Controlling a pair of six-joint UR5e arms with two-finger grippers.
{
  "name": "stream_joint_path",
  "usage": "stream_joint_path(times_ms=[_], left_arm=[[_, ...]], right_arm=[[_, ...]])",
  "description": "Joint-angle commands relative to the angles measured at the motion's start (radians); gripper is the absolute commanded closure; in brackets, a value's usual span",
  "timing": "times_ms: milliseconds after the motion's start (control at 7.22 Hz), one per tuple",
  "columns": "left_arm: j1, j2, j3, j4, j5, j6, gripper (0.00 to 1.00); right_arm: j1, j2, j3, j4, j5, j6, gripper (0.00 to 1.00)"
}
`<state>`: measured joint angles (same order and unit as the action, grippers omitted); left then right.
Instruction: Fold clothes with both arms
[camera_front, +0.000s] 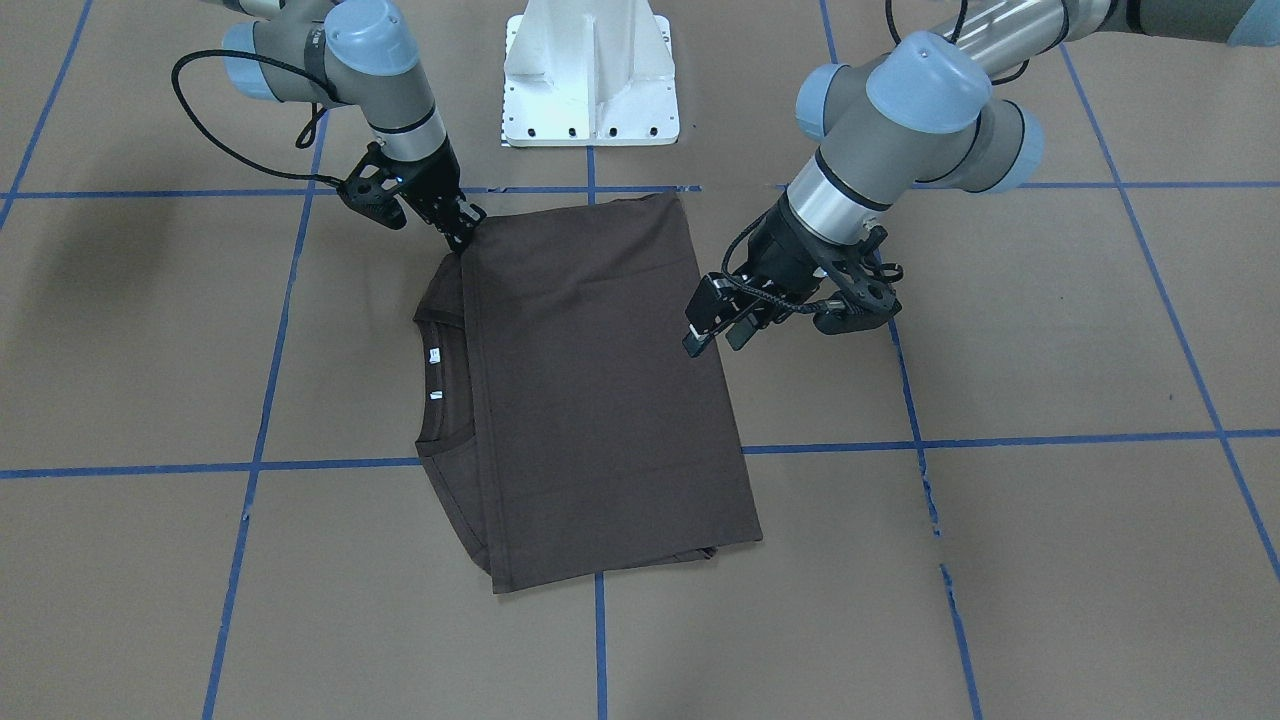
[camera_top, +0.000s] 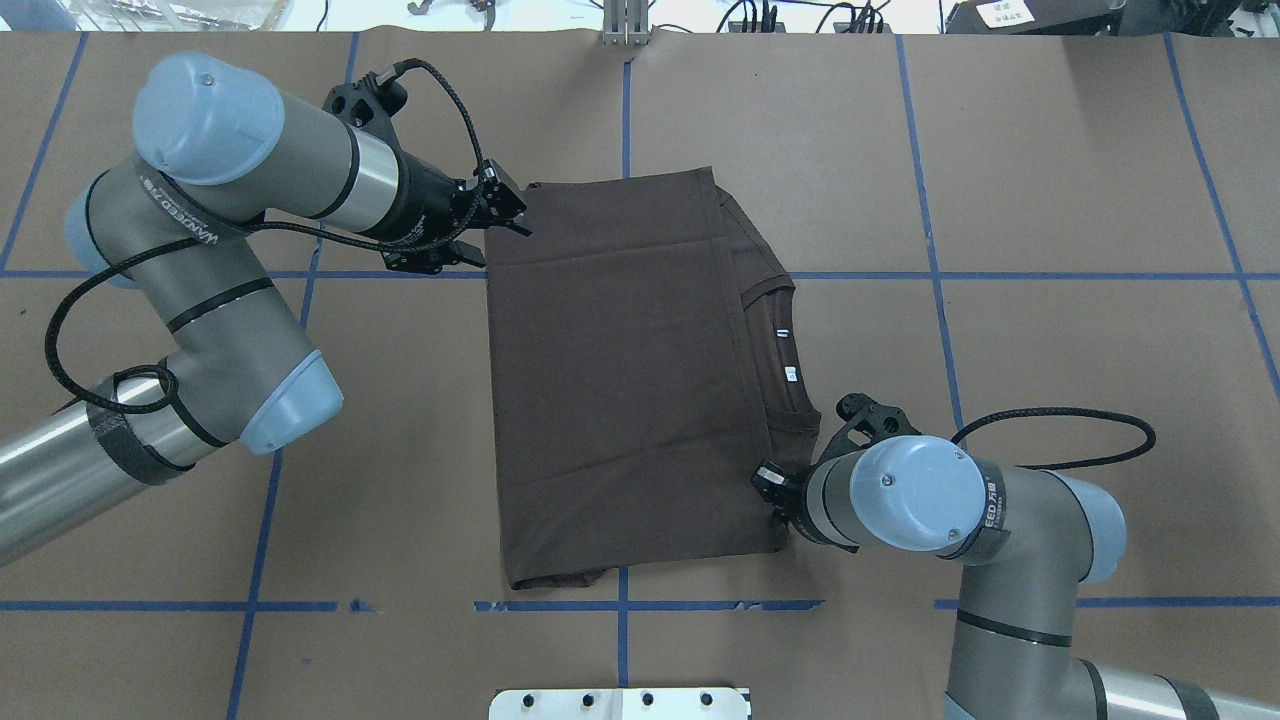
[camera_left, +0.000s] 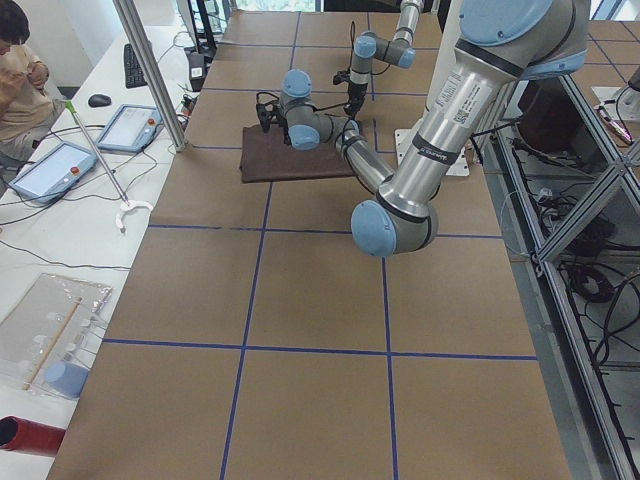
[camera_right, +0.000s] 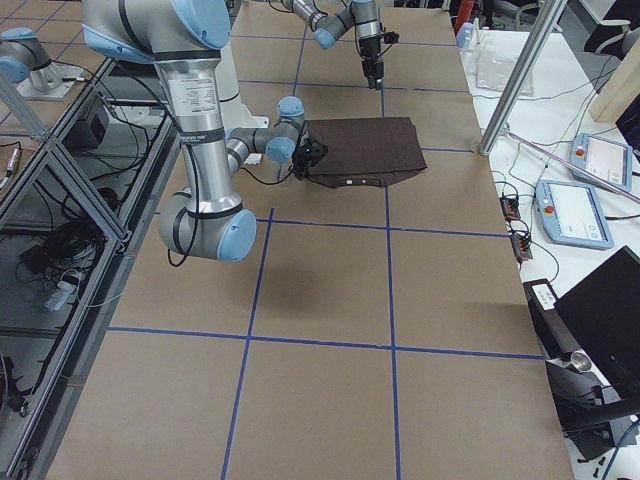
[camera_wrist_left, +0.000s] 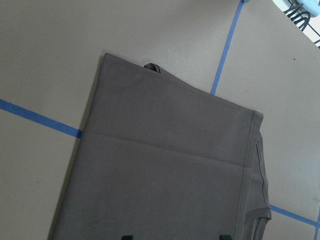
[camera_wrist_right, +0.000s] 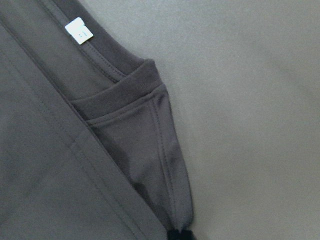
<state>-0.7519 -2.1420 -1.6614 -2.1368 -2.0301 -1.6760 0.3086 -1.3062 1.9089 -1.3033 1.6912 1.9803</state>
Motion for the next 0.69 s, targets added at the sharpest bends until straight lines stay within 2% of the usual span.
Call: stream_joint_path(times_ms=[0, 277, 554], left_arm=[[0.022, 0.011, -0.026, -0.003, 0.028, -0.083, 0.32], [0.223, 0.150, -0.208, 0.043, 0.297, -0.209, 0.32], [0.430, 0.177, -0.313, 0.246, 0.513, -0.339, 0.33]], right_arm=[[0.001, -0.019, 0.056, -0.002, 0.007, -0.005, 1.00], [-0.003, -0.086, 0.140, -0.004, 0.016, -0.006, 1.00], [-0.013, -0.088, 0.147, -0.004, 0.016, -0.005, 1.00]])
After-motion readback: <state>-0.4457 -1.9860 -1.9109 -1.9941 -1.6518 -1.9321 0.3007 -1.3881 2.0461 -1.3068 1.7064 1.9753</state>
